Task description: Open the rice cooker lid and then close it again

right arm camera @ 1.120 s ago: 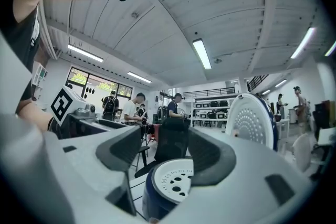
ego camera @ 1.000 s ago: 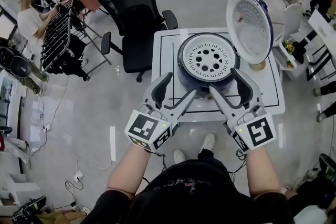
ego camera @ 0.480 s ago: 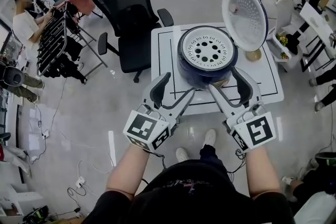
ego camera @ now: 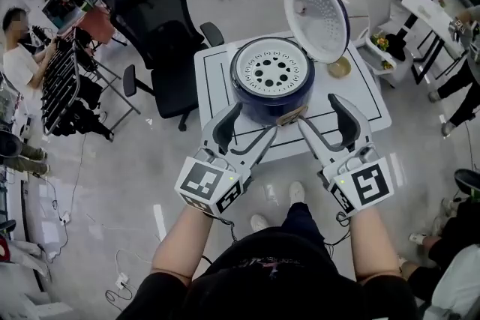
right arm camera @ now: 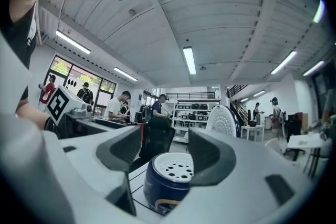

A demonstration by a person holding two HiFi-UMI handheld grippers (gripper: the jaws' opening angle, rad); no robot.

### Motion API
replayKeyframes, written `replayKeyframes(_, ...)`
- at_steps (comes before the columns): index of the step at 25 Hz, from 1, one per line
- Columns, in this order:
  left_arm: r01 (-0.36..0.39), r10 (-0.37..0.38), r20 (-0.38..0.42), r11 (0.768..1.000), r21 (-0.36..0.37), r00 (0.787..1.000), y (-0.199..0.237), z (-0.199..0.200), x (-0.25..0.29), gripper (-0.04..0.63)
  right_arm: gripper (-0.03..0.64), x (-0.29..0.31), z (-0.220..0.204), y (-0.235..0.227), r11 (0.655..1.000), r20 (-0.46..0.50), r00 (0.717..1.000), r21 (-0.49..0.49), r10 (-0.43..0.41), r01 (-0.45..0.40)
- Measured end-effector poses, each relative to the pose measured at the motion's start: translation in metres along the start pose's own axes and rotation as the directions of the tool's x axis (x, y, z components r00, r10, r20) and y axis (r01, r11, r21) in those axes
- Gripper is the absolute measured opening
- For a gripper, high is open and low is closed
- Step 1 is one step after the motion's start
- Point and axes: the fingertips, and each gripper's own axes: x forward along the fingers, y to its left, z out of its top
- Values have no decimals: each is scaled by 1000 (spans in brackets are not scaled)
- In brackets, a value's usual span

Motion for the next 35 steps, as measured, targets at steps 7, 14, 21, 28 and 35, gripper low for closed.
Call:
replayKeyframes(7,22,-22,6,1000,13,1000,-18,7,39,316,267,-12,8,-62,998,29,998,27,-64,64)
replayKeyframes(14,2,-3,18,1000,20,1000,-21,17,96,316,267,1,14,-136,997,51,996,24,-70,69)
replayKeyframes(21,-28,28,6,999,34,1000,-13,18,145,316,267,19,11,-208,994,79,993,65,-89,84)
replayKeyframes(28,-55,55,5,997,51,998,-17,19,189,316,267,31,-4,-271,994,64,995,78,-83,78)
replayKeyframes(35,-114,113,11,992,49,994,-12,19,216,316,267,65,-28,-305,997,22,1000,75,-22,21)
